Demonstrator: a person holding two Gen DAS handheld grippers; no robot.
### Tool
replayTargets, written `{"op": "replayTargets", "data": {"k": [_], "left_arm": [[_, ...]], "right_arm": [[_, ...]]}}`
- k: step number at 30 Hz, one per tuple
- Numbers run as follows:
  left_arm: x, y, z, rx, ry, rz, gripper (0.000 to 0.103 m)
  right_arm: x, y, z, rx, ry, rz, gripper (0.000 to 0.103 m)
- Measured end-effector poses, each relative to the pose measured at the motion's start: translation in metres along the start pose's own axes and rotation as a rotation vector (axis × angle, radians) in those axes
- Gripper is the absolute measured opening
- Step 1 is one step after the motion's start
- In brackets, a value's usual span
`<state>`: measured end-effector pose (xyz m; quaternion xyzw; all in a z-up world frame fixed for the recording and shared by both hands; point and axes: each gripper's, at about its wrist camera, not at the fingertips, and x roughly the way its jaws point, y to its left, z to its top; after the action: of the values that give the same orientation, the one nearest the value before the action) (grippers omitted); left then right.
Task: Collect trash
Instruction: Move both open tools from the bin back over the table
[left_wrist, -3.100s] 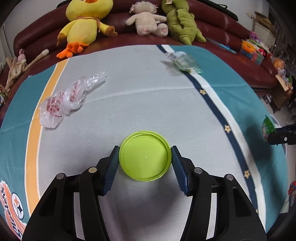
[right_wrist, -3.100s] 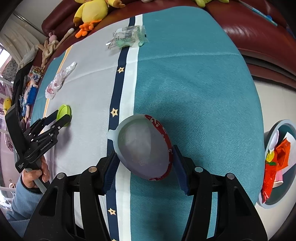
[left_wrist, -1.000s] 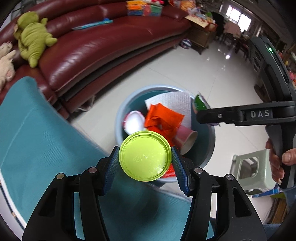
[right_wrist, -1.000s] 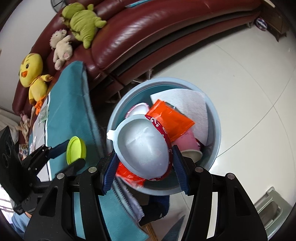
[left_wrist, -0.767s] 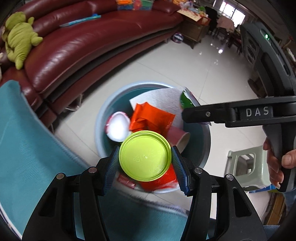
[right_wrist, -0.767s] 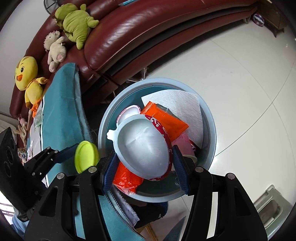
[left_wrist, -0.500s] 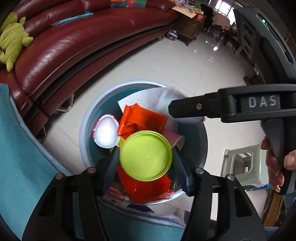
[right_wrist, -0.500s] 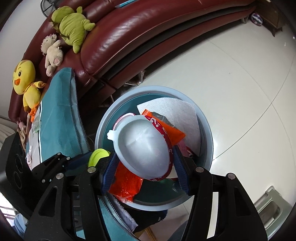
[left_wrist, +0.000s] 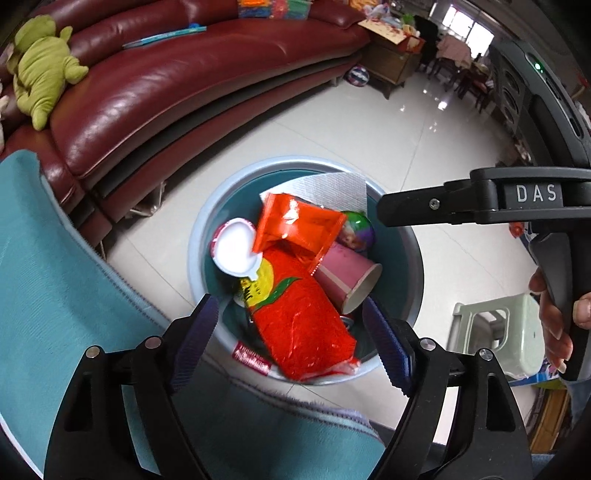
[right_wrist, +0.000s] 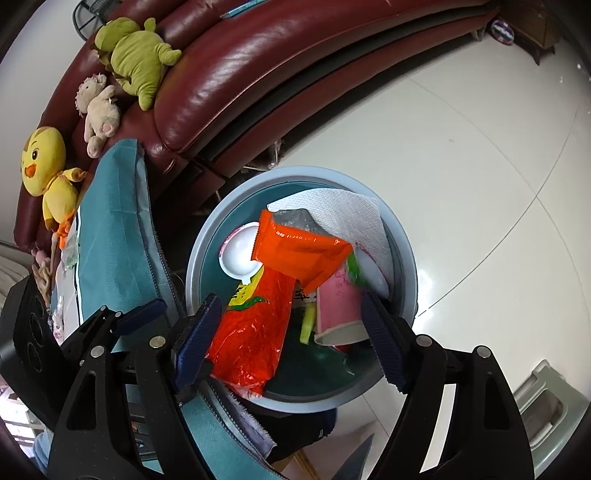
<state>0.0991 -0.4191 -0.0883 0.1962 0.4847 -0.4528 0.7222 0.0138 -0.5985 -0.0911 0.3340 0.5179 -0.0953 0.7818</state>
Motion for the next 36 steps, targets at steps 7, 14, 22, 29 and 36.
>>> {"op": "replayTargets", "data": {"k": [7,14,22,29,36], "left_arm": [[-0.034,0.015,-0.014,-0.044,-0.042,0.018,0.086],[-0.077,0.051,-0.046,-0.111,-0.093,0.07,0.088],[-0.132,0.13,-0.102,-0.252,-0.141,0.158,0.089],[-0.182,0.203,-0.155,-0.37,-0.183,0.238,0.09],[-0.221,0.268,-0.203,-0.484,-0.227,0.288,0.091]], "right_arm": [[-0.015,0.021,-0.011,-0.035,-0.003,-0.021,0.078],[-0.015,0.071,-0.025,-0.131,0.026,-0.036,0.078],[0.004,0.156,-0.036,-0.259,0.071,-0.019,0.078],[0.032,0.241,-0.047,-0.377,0.121,-0.02,0.078],[0.058,0.33,-0.06,-0.501,0.155,-0.033,0.078]]}}
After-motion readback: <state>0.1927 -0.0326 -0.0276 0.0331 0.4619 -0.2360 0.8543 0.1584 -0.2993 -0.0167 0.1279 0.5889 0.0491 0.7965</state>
